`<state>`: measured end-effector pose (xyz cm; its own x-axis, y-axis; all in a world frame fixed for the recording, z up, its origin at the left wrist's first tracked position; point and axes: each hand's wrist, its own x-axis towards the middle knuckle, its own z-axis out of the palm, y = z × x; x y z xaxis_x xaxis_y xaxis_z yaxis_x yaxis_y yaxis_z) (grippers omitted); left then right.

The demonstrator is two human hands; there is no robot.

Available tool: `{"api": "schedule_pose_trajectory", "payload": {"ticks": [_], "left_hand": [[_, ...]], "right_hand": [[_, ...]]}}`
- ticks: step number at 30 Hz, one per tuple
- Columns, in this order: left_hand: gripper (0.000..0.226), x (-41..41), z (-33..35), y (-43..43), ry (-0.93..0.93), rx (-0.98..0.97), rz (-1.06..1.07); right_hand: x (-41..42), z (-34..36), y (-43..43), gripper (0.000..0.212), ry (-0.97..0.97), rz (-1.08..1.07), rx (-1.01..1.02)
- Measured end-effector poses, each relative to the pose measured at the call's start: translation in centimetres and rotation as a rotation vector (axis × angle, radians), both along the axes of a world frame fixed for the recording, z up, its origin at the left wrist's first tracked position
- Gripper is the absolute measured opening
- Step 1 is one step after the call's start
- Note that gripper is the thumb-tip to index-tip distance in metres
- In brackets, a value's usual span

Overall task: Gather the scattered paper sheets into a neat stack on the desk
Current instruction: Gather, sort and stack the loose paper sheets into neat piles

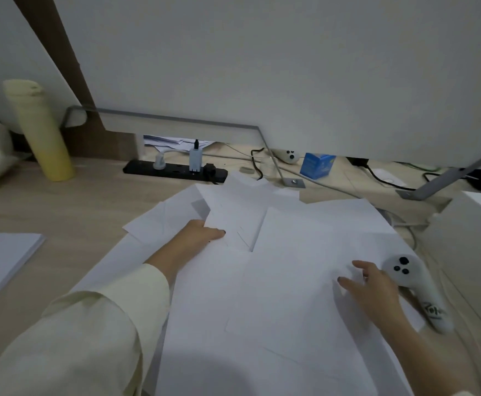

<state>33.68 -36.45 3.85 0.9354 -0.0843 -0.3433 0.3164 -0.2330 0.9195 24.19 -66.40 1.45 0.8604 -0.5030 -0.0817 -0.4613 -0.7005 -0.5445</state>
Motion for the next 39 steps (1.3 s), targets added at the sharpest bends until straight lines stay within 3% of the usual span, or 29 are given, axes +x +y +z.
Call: {"api": "schedule_pose_trajectory", "payload": {"ticks": [4, 9, 11, 13, 16, 19, 23, 25, 28, 30, 32, 36, 39], "left_hand": [[0.006, -1.5, 0.4, 1.9, -0.134, -0.066, 0.131], [0.016, -3.8, -0.6, 6.6, -0.087, 0.046, 0.326], [0.015, -5.0, -0.7, 8.4, -0.010, 0.034, 0.321], [0.016, -6.2, -0.8, 9.9, 0.048, 0.000, 0.308], [0.016, -7.7, -1.4, 11.8, 0.056, -0.028, 0.357], [0.011, -9.1, -1.8, 12.6, 0.062, -0.106, 0.393], [0.008, -10.6, -2.1, 13.1, 0.094, -0.212, 0.417], [0.011, -11.4, -2.3, 13.3, 0.076, -0.236, 0.398], [0.016, -12.4, -2.6, 13.4, 0.060, -0.279, 0.383], [0.014, -13.2, -2.6, 13.2, 0.064, -0.323, 0.375], [0.013, -13.6, -2.6, 12.7, 0.063, -0.370, 0.357], [0.020, -13.4, -2.4, 11.6, 0.032, -0.450, 0.367], [0.019, -12.6, -2.4, 11.0, 0.031, -0.445, 0.450]], "right_hand": [[0.2, 0.6, 1.4, 0.059, -0.124, 0.072, 0.230], [0.8, 1.8, 3.5, 0.085, -0.050, -0.029, 0.517], [0.6, 2.1, 4.4, 0.070, 0.034, 0.002, 0.530], [0.2, 2.3, 5.0, 0.041, 0.085, 0.071, 0.588], [-0.6, 2.9, 5.2, 0.019, -0.035, 0.076, 0.768], [-0.4, 3.8, 4.4, 0.019, -0.180, -0.039, 0.909], [-0.2, 3.9, 2.7, 0.037, -0.303, -0.177, 1.164], [-0.6, 3.5, 2.3, 0.031, -0.350, -0.246, 1.270], [-1.0, 2.2, 2.8, 0.022, -0.372, -0.268, 1.293], [-1.6, 1.3, 4.1, 0.009, -0.285, -0.222, 1.252], [-2.1, 0.5, 5.5, 0.015, -0.183, -0.209, 1.212], [-2.8, 0.6, 7.9, 0.004, -0.077, -0.119, 1.125], [-2.7, 0.8, 8.9, 0.023, -0.067, -0.077, 0.983]]}}
